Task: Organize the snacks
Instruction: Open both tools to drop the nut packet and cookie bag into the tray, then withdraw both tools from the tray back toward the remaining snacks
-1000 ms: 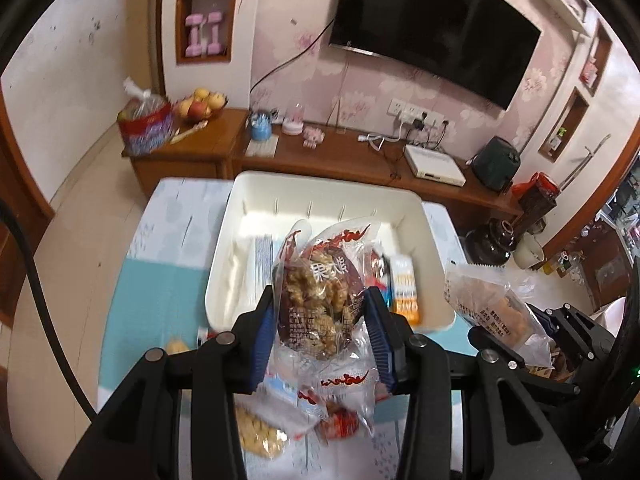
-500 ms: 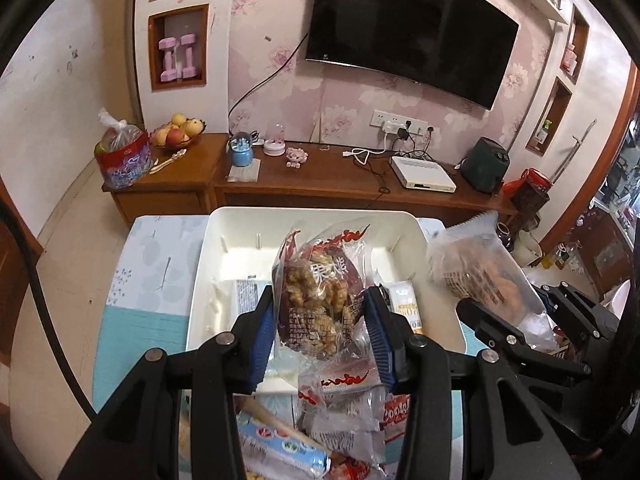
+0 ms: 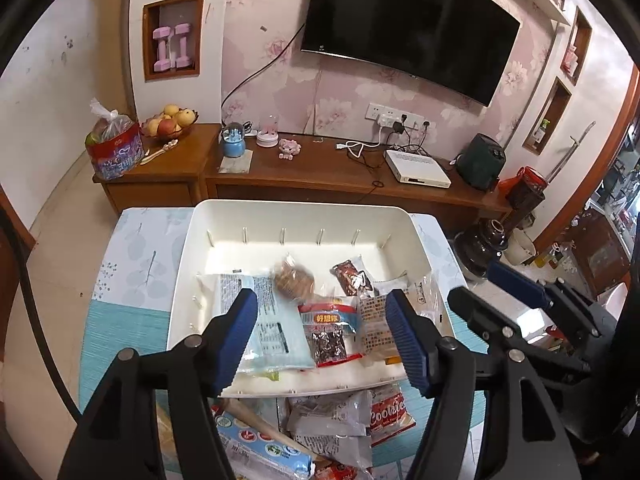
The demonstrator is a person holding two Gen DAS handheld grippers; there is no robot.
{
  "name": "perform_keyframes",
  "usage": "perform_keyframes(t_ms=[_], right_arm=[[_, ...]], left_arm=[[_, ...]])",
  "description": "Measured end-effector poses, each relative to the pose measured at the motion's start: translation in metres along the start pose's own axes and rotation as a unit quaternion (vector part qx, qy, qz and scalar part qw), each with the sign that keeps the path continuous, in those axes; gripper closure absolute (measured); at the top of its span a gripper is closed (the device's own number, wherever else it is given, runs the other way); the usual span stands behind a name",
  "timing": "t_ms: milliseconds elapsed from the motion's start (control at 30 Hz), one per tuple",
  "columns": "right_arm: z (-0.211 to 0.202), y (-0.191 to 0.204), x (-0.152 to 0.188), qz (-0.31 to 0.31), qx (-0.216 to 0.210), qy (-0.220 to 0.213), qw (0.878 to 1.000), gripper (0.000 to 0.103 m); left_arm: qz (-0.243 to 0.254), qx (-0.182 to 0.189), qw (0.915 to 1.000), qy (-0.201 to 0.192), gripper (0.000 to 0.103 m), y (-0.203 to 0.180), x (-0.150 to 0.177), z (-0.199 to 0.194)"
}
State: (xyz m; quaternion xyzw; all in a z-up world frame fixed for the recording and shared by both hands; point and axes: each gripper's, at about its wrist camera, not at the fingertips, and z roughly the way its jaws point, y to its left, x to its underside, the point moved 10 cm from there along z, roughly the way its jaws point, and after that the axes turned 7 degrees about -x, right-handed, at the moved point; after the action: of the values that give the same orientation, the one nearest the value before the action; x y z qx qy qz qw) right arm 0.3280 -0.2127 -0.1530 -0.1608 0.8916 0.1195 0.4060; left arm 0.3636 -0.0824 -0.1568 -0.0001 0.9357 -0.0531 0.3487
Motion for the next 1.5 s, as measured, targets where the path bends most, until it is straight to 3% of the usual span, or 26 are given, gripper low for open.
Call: perform_keyframes(t_ms=[300, 600, 767, 1100, 1367, 1500], right_arm=[[-0.02, -0.001, 0.024, 0.034, -0.021, 0.028, 0.999, 0.054], [-0.055, -0.011, 0.053, 0.058, -0.037, 0.052, 0.996, 0.052], [-0.072, -0.018, 0.066, 0.07, -0.054, 0.062, 0.994, 0.047], [-0.096, -0.031, 0.095, 0.062, -0.063, 0.093, 0.992, 0.046], [-0.104, -0.039, 0.123, 0.064, -0.047, 0.13, 0.988, 0.045], [-0.106, -0.038, 0.134, 0.08, -0.063, 0.142, 0.985, 0.045]], left_arm=[[-0.022, -0.015, 0.9996, -0.002, 0.033, 0.002, 0.016, -0.029], [-0.053, -0.037, 0.9979, -0.006, 0.033, -0.006, 0.054, -0.073], [-0.075, -0.056, 0.9955, -0.013, 0.033, -0.01, 0.078, -0.096], [-0.133, -0.103, 0.9855, -0.022, 0.033, -0.01, 0.13, -0.139], [-0.166, -0.14, 0.976, -0.01, 0.032, 0.001, 0.169, -0.162], [-0.172, -0.158, 0.9723, -0.003, 0.032, 0.008, 0.182, -0.172]])
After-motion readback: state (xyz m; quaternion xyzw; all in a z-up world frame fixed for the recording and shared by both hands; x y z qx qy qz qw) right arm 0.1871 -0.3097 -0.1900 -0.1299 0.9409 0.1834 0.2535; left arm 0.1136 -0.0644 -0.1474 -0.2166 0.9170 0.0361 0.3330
